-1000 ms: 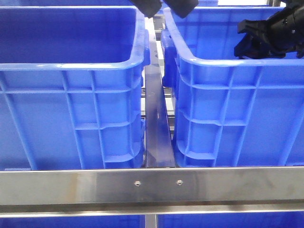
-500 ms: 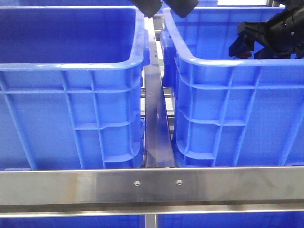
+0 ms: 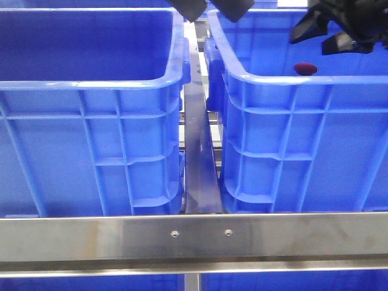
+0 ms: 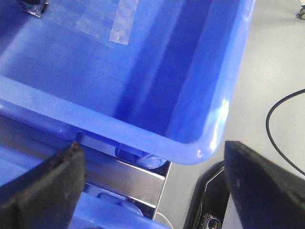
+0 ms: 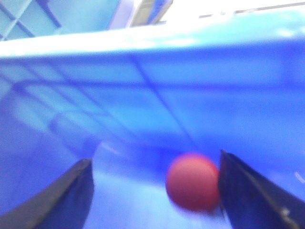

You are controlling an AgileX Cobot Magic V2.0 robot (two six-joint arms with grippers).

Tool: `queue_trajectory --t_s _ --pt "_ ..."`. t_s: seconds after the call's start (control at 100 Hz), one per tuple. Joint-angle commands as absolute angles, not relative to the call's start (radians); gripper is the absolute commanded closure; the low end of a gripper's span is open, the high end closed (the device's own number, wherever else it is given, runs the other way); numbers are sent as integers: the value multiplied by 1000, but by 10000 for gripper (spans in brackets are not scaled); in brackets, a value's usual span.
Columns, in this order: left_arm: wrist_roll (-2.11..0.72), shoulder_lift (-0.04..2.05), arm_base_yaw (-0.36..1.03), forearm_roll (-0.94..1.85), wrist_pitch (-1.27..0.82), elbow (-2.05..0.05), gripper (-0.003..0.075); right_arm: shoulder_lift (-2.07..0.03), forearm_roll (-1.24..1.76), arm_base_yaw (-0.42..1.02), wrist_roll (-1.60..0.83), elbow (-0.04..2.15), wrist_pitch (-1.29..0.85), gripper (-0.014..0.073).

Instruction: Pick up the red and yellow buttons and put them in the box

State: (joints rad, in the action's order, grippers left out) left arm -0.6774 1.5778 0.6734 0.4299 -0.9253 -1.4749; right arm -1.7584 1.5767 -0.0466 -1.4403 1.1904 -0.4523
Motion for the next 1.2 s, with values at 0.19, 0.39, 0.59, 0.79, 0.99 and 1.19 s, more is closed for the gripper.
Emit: queue_trajectory --t_s 0.19,0.39,0.59,0.79,0.99,1.19 --pt "-675 1533 679 463 -876 -1511 166 -1541 1605 -47 -1454 1066 -473 546" --pt "-666 1533 679 461 -876 -1511 169 -1389 1605 -47 -1454 936 -473 656" --pt "-638 1533 679 457 -870 -1511 174 -1216 1605 -47 -1454 797 -444 656" --pt "-638 1533 679 451 -870 -1511 174 -1033 1605 -47 -1454 660 -348 656" --pt "-562 1533 679 392 -872 -1511 175 -835 1605 -47 -1454 533 -266 656" --pt "-537 1526 679 373 -904 -1511 175 -643 1605 -47 -1454 411 -277 656"
